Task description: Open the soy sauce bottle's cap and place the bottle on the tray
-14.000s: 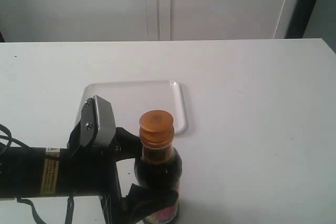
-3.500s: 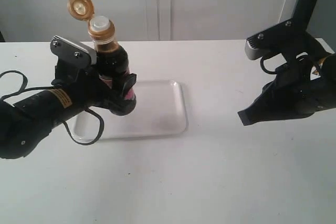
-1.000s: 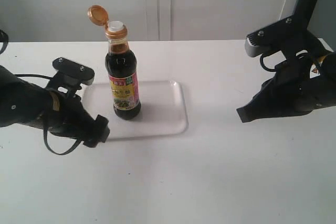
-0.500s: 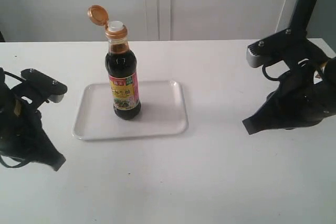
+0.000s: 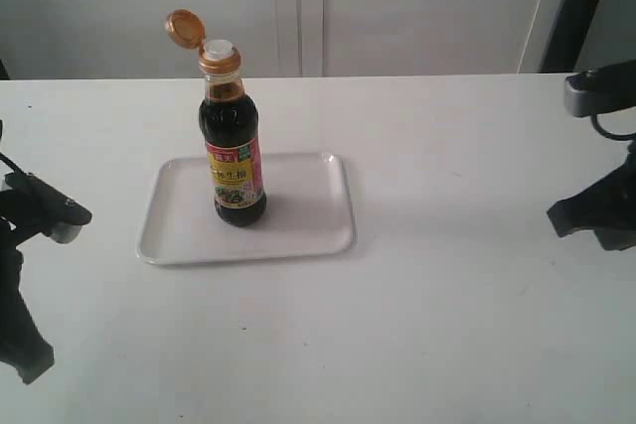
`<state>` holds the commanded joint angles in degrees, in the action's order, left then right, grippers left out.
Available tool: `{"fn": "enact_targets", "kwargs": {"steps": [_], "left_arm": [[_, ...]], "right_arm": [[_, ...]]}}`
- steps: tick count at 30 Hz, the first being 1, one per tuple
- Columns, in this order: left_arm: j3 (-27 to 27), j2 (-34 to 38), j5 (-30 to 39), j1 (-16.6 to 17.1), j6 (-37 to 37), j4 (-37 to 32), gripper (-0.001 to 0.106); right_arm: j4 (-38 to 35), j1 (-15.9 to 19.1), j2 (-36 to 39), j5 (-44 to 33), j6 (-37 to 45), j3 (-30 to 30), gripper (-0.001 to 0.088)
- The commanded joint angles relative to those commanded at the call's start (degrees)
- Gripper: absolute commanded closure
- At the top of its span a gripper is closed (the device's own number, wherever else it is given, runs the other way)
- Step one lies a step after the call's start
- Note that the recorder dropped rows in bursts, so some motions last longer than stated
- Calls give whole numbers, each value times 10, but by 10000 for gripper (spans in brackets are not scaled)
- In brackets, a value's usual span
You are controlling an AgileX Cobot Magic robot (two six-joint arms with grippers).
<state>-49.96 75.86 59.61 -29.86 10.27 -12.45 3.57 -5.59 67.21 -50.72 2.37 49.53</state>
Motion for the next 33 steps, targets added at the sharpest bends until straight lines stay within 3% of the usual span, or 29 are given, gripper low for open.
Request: {"fn": "enact_targets", "kwargs": {"steps": [12, 23, 33], "left_arm": [[70, -133, -119, 0, 2, 21, 1053], [169, -248, -272, 0, 39, 22, 1053], [201, -320, -286, 0, 49, 17, 1053]], "right_arm": [[12, 11, -191, 212, -63, -117, 868], [12, 11, -337, 327, -75, -209, 868], [11, 11, -430, 373, -75, -274, 868]]}}
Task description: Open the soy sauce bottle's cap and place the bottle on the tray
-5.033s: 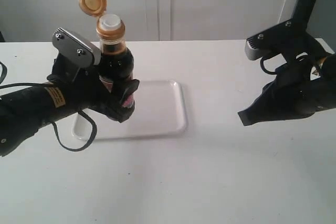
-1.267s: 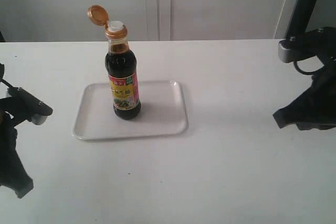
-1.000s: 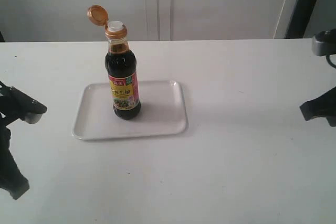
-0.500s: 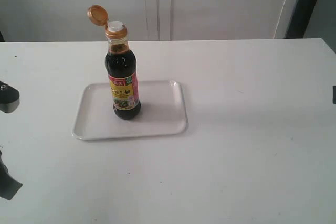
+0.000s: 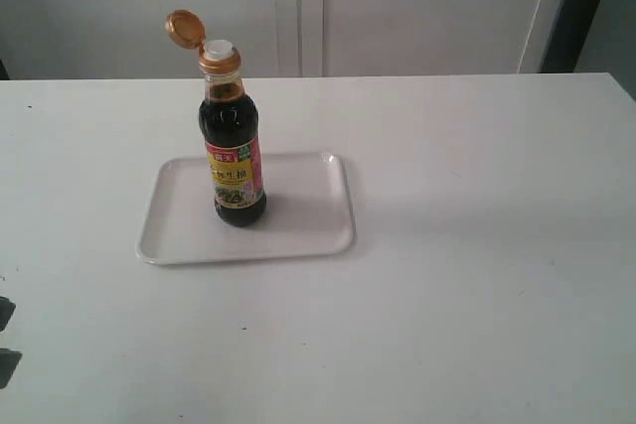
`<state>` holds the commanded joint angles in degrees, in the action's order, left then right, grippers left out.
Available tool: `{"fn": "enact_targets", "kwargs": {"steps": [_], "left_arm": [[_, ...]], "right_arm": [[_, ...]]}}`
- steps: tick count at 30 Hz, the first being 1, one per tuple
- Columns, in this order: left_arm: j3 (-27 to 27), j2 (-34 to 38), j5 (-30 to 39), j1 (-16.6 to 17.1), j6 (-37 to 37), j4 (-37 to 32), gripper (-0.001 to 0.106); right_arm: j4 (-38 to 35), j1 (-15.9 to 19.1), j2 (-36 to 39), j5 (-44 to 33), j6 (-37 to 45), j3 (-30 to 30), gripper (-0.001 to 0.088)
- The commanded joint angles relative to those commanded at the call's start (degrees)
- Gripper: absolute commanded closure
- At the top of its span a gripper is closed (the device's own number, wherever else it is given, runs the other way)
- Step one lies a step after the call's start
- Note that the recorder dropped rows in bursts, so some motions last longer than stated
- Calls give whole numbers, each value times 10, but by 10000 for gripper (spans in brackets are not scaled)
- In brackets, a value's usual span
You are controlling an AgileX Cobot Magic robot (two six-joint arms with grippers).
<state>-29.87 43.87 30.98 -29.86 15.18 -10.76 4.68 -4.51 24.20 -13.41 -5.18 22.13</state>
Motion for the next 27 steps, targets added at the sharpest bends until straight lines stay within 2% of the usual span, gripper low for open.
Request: {"fn": "enact_targets", "kwargs": {"steps": [10, 27], "left_arm": [[1, -52, 20, 0, 14, 0, 1053], [1, -52, 31, 0, 14, 0, 1053]], "right_arm": [[0, 0, -67, 7, 0, -24, 868], [0, 0, -70, 7, 0, -24, 868]]}}
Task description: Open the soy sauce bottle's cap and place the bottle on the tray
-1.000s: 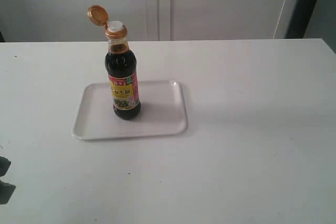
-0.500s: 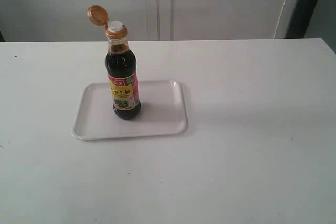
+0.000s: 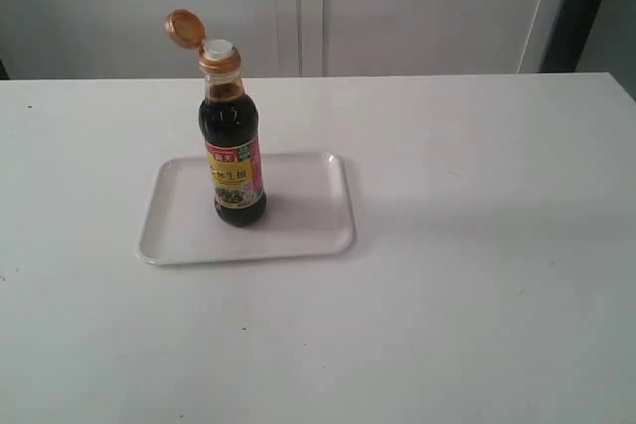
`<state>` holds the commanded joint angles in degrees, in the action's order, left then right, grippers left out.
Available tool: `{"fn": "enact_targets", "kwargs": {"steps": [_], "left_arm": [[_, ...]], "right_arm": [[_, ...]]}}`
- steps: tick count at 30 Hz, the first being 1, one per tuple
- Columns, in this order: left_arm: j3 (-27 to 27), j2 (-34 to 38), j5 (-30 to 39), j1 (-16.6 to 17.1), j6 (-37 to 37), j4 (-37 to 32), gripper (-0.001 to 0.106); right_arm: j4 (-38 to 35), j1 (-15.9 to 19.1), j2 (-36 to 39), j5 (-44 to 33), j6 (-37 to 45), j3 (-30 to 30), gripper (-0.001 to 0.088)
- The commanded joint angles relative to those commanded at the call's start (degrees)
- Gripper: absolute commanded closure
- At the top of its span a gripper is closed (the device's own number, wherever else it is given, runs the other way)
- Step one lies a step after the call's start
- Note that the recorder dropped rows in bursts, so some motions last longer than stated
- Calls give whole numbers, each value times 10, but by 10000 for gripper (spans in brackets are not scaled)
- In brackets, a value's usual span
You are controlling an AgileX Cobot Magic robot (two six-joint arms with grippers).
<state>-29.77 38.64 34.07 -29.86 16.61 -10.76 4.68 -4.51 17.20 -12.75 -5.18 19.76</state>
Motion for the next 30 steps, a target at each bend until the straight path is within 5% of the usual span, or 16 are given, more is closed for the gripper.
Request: {"fn": "enact_targets", "kwargs": {"steps": [11, 18, 30], "left_arm": [[28, -79, -32, 3, -100, 15, 1053], [112, -171, -121, 102, -123, 40, 1053], [220, -324, -190, 219, -126, 62, 1053]], "right_arm": [[0, 0, 0, 0, 0, 0, 868], [0, 0, 0, 0, 0, 0, 868], [0, 0, 0, 0, 0, 0, 868]]}}
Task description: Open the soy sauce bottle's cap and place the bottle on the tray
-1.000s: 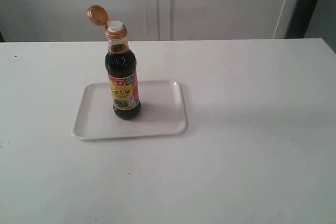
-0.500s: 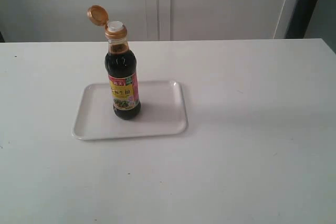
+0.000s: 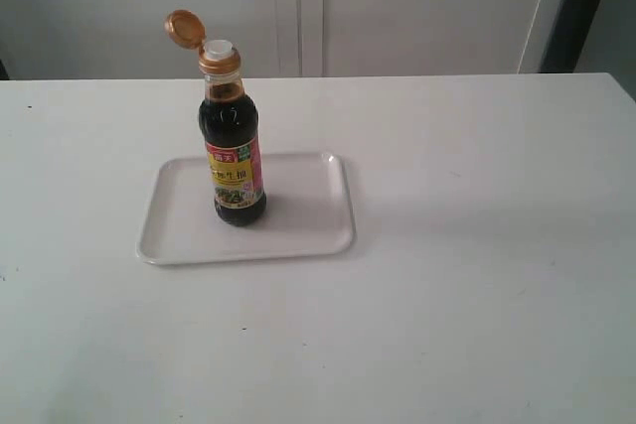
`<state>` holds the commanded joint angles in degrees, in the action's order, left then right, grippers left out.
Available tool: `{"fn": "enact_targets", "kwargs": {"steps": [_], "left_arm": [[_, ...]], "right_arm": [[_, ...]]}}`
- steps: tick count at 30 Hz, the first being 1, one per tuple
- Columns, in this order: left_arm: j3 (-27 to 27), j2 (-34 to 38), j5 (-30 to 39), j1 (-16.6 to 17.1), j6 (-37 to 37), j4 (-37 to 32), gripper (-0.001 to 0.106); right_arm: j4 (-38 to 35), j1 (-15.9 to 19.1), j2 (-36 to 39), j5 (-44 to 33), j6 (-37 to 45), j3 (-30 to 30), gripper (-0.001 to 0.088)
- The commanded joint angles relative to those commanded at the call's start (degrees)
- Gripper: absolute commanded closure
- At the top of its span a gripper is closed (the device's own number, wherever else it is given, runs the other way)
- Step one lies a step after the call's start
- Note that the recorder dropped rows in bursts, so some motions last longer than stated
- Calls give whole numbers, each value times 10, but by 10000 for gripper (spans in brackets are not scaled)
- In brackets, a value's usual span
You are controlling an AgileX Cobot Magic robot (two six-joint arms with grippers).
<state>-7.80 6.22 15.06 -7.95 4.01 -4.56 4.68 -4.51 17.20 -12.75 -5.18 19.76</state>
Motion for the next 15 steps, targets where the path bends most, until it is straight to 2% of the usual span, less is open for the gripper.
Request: {"fn": "enact_targets", "kwargs": {"steps": [5, 15], "left_arm": [[27, -29, -18, 12, 2, 7, 1053], [77, -62, -22, 12, 1, 14, 1053]], "right_arm": [[0, 0, 0, 0, 0, 0, 868], [0, 0, 0, 0, 0, 0, 868]]}}
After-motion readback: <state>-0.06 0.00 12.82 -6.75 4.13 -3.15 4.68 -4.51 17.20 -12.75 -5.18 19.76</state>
